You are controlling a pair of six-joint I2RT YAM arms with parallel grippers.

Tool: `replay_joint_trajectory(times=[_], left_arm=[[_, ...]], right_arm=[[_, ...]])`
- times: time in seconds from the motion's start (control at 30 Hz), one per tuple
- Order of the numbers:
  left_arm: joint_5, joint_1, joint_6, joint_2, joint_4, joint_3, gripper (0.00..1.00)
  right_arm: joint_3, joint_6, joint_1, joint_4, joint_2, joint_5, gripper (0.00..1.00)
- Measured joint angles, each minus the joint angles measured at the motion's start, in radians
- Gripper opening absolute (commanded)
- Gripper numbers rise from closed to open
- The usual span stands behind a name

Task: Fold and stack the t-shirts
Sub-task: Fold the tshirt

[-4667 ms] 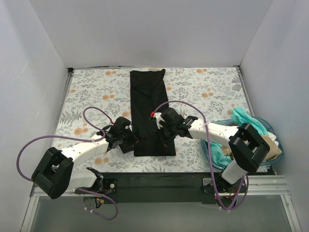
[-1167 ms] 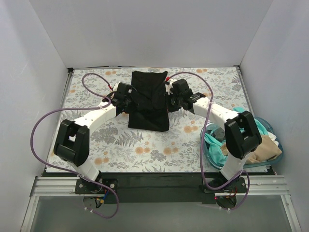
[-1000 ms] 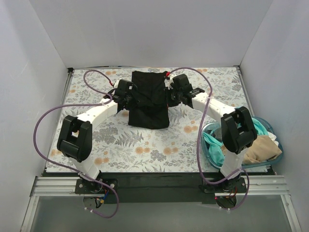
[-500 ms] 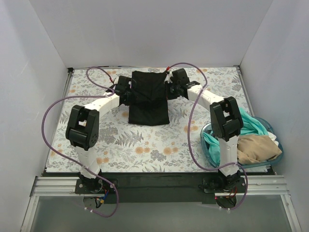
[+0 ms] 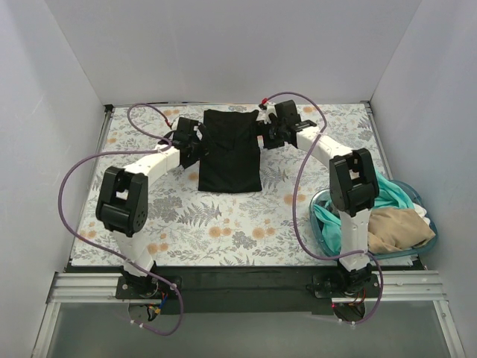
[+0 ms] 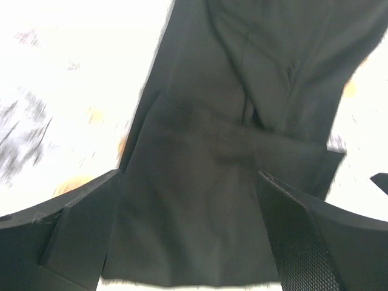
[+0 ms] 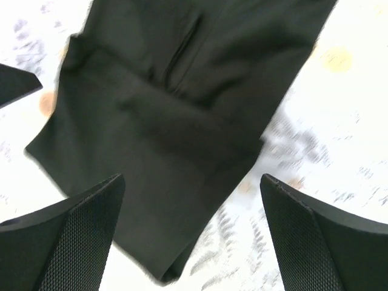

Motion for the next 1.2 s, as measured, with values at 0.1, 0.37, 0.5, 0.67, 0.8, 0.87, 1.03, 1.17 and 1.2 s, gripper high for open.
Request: replay_joint_trajectory(times=[0.1, 0.37, 0.5, 0.67, 0.8, 0.87, 1.03, 1.17, 1.2], left_arm=[[0.012, 0.0, -0.01, -0.116, 0.005, -0.101, 0.9], [0.106, -0.001, -0.061, -0.327, 0.065, -0.39, 0.86], [0.144, -0.002, -0.081, -0.315, 0.072, -0.468, 0.69], [0.146, -0.002, -0.093, -0.29, 0.081, -0.48, 0.56], [0.146, -0.002, -0.105, -0.266, 0.093, -0.48, 0.48], [0.14, -0.002, -0.113, -0.248, 0.102, -0.479, 0.47], [0.129, -0.002, -0.122, -0.215, 0.123, -0.458, 0.29], [0.127, -0.002, -0.123, -0.192, 0.127, -0.446, 0.0], [0.126, -0.002, -0.123, -0.189, 0.124, -0.446, 0.0]], right_arm=[[-0.13, 0.005, 0.003, 0.009, -0.103, -0.036, 0.98], [-0.505, 0.052, 0.02, 0.059, -0.345, -0.106, 0.98], [-0.593, 0.073, 0.023, 0.074, -0.348, -0.127, 0.9], [-0.609, 0.097, 0.024, 0.09, -0.333, -0.139, 0.73], [-0.602, 0.108, 0.024, 0.111, -0.291, -0.143, 0.68], [-0.593, 0.117, 0.026, 0.117, -0.262, -0.154, 0.66], [-0.558, 0.124, 0.028, 0.131, -0.225, -0.156, 0.46], [-0.552, 0.13, 0.029, 0.136, -0.203, -0.164, 0.28], [-0.552, 0.131, 0.029, 0.135, -0.202, -0.164, 0.27]])
